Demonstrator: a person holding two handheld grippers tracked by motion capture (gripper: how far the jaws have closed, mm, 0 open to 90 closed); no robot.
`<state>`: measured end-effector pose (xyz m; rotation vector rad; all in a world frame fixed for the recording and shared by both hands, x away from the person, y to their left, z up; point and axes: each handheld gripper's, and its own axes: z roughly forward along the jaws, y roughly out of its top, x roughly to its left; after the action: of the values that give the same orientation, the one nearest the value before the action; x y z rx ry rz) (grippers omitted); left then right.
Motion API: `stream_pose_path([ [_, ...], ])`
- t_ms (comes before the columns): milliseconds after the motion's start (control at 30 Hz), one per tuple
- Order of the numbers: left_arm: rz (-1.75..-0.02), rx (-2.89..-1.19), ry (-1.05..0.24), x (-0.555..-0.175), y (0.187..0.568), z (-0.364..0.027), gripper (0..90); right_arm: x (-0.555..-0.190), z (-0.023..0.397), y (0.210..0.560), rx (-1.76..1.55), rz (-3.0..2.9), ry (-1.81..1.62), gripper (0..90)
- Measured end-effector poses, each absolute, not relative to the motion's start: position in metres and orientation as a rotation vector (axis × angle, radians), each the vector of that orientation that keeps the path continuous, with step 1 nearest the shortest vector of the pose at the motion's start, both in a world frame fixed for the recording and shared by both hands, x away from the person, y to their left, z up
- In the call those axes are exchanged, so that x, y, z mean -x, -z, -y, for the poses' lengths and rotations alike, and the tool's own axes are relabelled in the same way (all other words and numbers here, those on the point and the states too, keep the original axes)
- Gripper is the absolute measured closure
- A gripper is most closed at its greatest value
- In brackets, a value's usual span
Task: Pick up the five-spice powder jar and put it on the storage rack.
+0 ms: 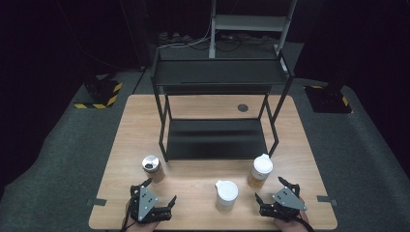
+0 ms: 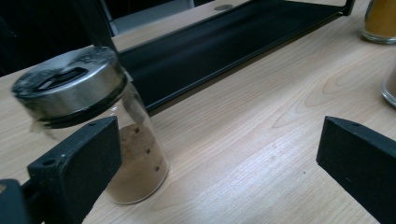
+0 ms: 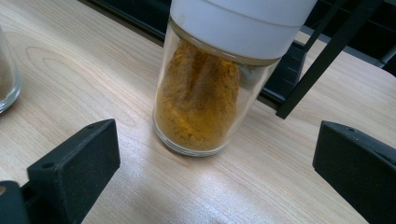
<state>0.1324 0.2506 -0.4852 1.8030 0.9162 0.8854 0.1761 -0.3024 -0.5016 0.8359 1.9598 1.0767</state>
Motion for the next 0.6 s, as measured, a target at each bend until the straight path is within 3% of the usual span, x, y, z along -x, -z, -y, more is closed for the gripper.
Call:
stream_pose_path([
  [600,-0.963,-1.752,-0.92,-0.129,0.482,-0.265,0.6,-0.177,0.304,0.501,-0.845,-1.958,-1.086,0.0],
])
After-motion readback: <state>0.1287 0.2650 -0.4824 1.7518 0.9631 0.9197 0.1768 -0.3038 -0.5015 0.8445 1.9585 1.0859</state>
